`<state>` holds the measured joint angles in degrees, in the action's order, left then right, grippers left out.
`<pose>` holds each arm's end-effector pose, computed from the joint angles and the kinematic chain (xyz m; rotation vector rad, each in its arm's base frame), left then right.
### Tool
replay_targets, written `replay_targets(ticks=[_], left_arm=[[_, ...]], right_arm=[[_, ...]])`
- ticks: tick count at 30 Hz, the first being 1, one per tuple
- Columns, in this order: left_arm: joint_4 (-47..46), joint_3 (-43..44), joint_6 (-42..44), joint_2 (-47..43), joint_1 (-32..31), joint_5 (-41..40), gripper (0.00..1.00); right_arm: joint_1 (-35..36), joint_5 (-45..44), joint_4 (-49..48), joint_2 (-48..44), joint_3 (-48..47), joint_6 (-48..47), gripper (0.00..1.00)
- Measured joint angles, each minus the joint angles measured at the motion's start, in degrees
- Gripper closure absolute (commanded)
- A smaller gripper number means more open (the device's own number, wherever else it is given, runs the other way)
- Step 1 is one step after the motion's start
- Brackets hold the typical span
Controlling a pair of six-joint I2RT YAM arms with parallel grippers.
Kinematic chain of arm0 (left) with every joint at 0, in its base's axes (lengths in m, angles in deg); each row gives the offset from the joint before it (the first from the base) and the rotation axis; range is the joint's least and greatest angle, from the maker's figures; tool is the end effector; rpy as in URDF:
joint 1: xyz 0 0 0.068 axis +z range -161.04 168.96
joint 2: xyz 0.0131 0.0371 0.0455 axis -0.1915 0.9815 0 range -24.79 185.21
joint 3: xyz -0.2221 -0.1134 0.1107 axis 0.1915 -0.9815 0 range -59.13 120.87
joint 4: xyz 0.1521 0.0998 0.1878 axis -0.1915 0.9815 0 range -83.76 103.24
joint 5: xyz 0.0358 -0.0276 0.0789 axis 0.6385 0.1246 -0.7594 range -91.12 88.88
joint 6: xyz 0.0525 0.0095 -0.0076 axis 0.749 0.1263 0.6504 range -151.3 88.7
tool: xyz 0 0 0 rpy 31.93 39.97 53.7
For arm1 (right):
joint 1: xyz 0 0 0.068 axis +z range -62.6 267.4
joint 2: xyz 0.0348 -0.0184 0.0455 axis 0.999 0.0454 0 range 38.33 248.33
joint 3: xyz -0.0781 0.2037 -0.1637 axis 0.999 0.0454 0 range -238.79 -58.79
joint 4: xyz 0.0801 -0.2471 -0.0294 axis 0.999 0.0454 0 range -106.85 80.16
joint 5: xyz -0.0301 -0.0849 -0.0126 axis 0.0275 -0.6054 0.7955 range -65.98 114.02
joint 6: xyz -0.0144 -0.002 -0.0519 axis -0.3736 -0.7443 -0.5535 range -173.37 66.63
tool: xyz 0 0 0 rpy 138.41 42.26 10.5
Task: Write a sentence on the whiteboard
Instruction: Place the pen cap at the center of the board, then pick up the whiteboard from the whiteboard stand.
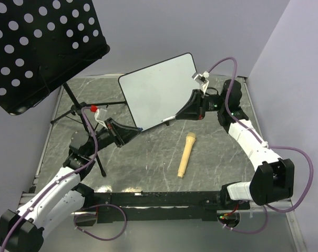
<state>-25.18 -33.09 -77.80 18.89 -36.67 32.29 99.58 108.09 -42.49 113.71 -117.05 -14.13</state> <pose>0.1550 -0.0961 0.3036 0.2783 1.5019 -1.4168 0.2681 0.0941 0.3657 -0.9998 1.5525 1.6786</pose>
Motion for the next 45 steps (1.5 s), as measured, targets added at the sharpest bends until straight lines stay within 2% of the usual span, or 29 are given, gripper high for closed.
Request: replay_targets(ticks=[3,5,8,12,15,19,22,23,28,33,37,41,45], left_arm=[[6.38,0.0,1.99,0.74,-0.42,-2.89,0.99],[10.6,0.07,2.71,3.08,-1.46,-6.78,0.99],[16.85,0.07,3.13,8.15,-3.45,-14.27,0.99],[21.27,-1.81,3.15,14.6,-5.11,-24.46,0.99],[19.76,-4.72,3.17,18.36,-5.22,-28.06,0.98],[14.21,-8.02,3.26,25.14,-5.27,-28.76,0.94],[12.0,-8.83,3.19,28.81,-5.42,-28.87,0.85],[11.5,-8.87,3.02,29.33,-5.49,-29.09,0.76],[11.69,-8.9,2.01,28.68,-6.25,-32.59,0.55],[14.14,-8.9,1.14,25.49,-6.45,-35.5,0.43],[16.98,-8.9,0.66,21.9,-6.49,-36.3,0.25],[18.45,-7.34,3.32,18.62,-5.95,-34.47,0.19],[16.76,-1.14,9.33,21.46,-1.99,-28.94,0.18]], right_arm=[[-1.16,-5.81,20.33,-0.46,-5.01,-17.4,1.0],[-1.68,-10.36,27.87,-1.75,-6.67,-25.33,1.0],[-2.54,-15.85,35.85,-6.54,-5.75,-34.18,1.0],[-3.58,-18.53,40.72,-10.62,-4.09,-41.33,1.0],[-4.79,-18.73,41.72,-10.82,-1.81,-43.41,1.0],[-6.21,-18.69,43.23,-9.4,1.03,-44.72,1.0],[-6.47,-18.69,43.93,-8.61,1.86,-45.22,1.0],[-6.54,-18.64,43.95,-8.61,2.08,-45.42,1.0],[-6.58,-18.12,44.11,-8.61,2.14,-45.97,1.0],[-6.58,-17.64,44.13,-8.61,2.16,-46.23,1.0],[-6.6,-17.44,44.11,-8.61,2.25,-46.38,1.0],[-6.6,-17.33,44.19,-8.61,2.45,-46.66,1.0],[-6.6,-16.72,44.26,-8.59,2.45,-47.06,1.0]])
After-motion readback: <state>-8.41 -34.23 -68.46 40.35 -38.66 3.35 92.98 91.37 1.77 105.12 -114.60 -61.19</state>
